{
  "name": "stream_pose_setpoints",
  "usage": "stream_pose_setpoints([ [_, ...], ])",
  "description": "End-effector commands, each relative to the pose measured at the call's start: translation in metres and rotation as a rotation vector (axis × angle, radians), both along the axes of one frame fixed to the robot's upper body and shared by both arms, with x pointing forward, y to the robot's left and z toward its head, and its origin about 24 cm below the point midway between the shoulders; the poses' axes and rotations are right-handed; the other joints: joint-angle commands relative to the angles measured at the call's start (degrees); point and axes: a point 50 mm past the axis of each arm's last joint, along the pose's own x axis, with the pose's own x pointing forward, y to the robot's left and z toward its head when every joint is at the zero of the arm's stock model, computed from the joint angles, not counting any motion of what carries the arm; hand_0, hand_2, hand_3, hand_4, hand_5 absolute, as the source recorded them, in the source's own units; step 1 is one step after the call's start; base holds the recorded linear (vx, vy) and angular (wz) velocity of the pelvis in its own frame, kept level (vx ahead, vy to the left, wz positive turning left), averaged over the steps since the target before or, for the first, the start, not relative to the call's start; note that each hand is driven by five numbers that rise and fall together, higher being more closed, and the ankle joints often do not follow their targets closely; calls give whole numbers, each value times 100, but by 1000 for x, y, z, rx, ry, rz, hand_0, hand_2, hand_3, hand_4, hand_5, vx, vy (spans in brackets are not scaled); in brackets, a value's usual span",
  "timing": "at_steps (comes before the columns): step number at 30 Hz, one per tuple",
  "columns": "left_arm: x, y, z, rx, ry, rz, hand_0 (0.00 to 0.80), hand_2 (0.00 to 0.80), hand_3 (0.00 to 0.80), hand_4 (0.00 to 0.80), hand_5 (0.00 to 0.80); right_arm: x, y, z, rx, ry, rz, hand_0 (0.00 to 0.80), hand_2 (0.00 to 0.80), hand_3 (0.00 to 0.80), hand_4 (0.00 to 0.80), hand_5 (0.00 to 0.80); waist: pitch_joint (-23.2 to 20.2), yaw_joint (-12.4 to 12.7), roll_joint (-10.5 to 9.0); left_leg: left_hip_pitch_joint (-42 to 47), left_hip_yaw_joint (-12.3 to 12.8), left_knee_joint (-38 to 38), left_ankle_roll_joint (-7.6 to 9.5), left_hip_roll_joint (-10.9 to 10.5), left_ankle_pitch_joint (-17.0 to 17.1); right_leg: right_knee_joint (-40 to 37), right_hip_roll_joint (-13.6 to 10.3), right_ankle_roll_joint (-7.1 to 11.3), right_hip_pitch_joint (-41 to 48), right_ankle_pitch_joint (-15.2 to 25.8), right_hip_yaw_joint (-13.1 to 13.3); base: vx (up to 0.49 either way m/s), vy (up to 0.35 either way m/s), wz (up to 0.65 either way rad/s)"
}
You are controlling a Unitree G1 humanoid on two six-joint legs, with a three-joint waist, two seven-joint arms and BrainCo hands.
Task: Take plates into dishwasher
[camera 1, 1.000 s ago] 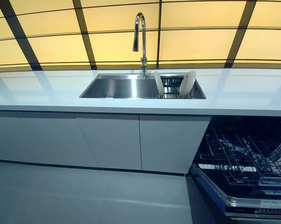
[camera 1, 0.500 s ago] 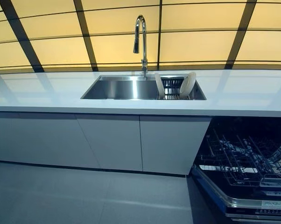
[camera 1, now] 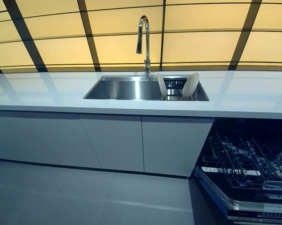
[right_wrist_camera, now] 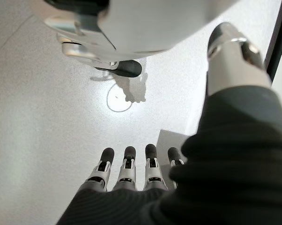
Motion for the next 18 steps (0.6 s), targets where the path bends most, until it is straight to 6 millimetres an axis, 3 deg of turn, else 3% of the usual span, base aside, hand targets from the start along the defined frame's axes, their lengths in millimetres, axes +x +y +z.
stream_pose_setpoints([
  [1,23,-10,1,28,-12,-83,0,0,0,0,0,32,9,4,24,-53,33,0,0,0,0,0,266,128,-151,280,127,23,545,-385,-483,415,142,126,-119,-349,142,12,-123,4],
  [4,27,-11,2,38,-18,-6,0,0,0,0,0,36,8,5,37,-44,35,0,0,0,0,0,403,118,-234,128,218,545,525,-328,-626,692,128,-6,-215,-484,202,-8,-110,3],
  [5,28,-10,3,40,-20,12,0,0,0,0,0,36,7,5,36,-42,32,0,0,0,0,0,476,124,-293,-62,309,1049,508,-297,-769,775,100,-65,-234,-513,215,-44,-149,0],
  [7,28,-11,2,44,-36,98,0,0,0,0,0,34,4,5,39,-29,5,0,0,0,0,0,730,161,-386,-939,390,2793,430,-179,-565,932,136,-234,-251,-514,227,-49,-178,16],
  [8,27,-11,2,38,-37,111,0,0,0,0,0,33,3,5,39,-28,-1,0,0,0,0,0,768,171,-384,-1135,400,3108,407,-165,-476,947,158,-261,-249,-499,226,-31,-140,36],
  [9,23,-14,1,4,-24,205,0,0,0,0,0,29,-1,5,33,-13,-16,0,0,0,0,0,912,206,-336,-1692,348,3668,319,-203,-156,966,246,-299,-231,-421,258,-4,-56,26],
  [11,15,-15,-1,3,-17,234,0,0,0,0,0,24,-6,5,22,0,-39,0,0,0,0,0,1033,226,-238,-1823,371,2741,111,-405,321,897,303,-202,-141,-297,342,111,11,-3],
  [12,9,-14,-2,12,-14,235,0,0,0,0,0,20,-8,4,21,7,-51,0,0,0,0,0,1047,189,-184,-1637,435,1526,22,-401,671,871,349,-164,-86,-299,338,250,54,-14],
  [14,3,-14,-3,16,-13,245,0,0,0,0,0,15,-10,4,21,17,-47,0,0,0,0,0,1048,164,-59,-1579,-18,23,-127,-473,1113,930,505,-135,5,-350,380,319,80,-2],
  [15,0,-16,-3,13,-11,249,0,0,0,0,0,13,-12,4,14,11,-46,0,0,0,0,0,1035,163,-28,-1814,-331,23,-166,-539,1035,951,564,-130,40,-365,479,324,87,11],
  [18,-4,-22,-5,-10,-12,270,0,0,0,0,0,14,-16,5,13,-3,-57,0,0,0,0,0,1014,188,19,-1793,-409,23,-105,-545,1055,1125,582,-142,96,-578,663,303,96,-8],
])
